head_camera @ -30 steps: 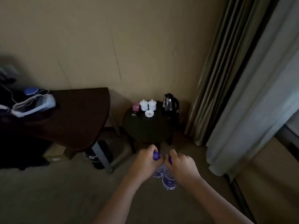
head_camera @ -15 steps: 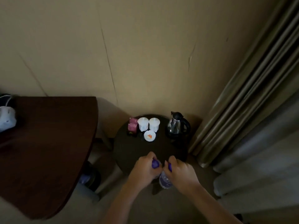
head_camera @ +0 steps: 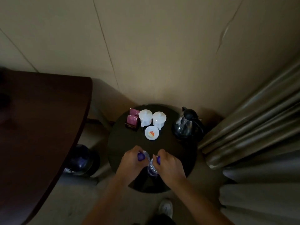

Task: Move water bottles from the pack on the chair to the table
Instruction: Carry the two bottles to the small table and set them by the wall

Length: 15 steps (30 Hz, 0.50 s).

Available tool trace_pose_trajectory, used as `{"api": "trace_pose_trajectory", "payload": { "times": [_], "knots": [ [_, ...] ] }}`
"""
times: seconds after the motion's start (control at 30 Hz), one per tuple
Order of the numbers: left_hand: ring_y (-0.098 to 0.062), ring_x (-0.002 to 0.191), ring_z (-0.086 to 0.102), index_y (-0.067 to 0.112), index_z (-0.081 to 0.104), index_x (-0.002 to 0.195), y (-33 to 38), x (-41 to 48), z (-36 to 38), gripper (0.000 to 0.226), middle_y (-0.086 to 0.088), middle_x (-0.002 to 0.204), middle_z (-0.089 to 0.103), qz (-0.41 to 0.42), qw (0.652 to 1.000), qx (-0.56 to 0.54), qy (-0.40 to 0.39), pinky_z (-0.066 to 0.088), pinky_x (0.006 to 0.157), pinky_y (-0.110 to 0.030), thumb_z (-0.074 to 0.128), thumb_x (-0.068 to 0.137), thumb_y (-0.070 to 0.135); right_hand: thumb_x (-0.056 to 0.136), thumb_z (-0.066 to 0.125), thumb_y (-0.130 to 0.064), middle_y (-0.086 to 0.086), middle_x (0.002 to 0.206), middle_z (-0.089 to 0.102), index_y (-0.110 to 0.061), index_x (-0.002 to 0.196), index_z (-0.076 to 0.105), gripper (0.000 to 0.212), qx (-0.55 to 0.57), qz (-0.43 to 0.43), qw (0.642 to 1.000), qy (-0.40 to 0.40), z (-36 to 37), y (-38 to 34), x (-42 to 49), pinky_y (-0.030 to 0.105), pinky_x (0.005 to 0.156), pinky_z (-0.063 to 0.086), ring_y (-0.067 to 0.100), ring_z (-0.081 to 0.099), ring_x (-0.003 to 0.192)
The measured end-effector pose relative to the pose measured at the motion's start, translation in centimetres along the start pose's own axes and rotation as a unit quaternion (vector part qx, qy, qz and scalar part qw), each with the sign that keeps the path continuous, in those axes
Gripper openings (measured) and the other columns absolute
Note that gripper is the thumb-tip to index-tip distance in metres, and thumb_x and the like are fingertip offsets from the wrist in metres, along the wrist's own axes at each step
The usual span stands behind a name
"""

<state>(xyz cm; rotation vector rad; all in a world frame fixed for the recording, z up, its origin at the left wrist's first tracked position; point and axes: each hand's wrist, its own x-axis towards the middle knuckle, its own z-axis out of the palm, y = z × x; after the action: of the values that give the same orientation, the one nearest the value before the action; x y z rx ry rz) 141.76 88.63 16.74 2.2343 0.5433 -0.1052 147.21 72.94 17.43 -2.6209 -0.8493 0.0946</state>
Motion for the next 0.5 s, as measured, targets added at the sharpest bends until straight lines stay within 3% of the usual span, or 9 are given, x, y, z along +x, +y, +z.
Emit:
{"api": "trace_pose_trajectory", "payload": {
  "times": [0.17,0.4,0.5],
  "knots": [
    [0.005,0.067,0.056,0.034,0.052,0.081,-1.5,2.8,1.5,0.027,0.013,0.075,0.059,-0.027,0.999,-0.002,0.017,0.037,0.053,-0.012,0.075,0.073,0.024,0.093,0.053,-0.036,-0.003,0.064,0.054,-0.018,0.081,0.048,0.022,0.011,0.012,1.000,-0.009,1.7,2.5,2.3,0.019,0.046,0.035,0.007,0.047,0.051],
    [0.000,0.074,0.059,0.033,0.054,0.085,-3.1,6.1,2.6,0.025,0.014,0.080,0.061,-0.027,1.000,-0.002,-0.004,0.053,0.064,-0.025,0.075,0.072,0.027,0.093,0.053,-0.035,0.002,0.072,0.058,-0.016,0.084,0.048,0.022,0.012,0.019,0.999,-0.031,3.3,4.9,4.8,0.025,0.052,0.037,0.016,0.056,0.062],
    [-0.002,0.074,0.059,0.032,0.054,0.087,-3.6,7.0,2.8,0.024,0.013,0.080,0.060,-0.016,1.000,-0.010,-0.016,0.052,0.062,-0.026,0.073,0.073,0.026,0.094,0.050,-0.038,0.002,0.078,0.060,-0.018,0.088,0.046,0.021,0.015,0.029,0.998,-0.053,4.0,5.4,5.3,0.026,0.056,0.042,0.015,0.057,0.067]
  ]
}}
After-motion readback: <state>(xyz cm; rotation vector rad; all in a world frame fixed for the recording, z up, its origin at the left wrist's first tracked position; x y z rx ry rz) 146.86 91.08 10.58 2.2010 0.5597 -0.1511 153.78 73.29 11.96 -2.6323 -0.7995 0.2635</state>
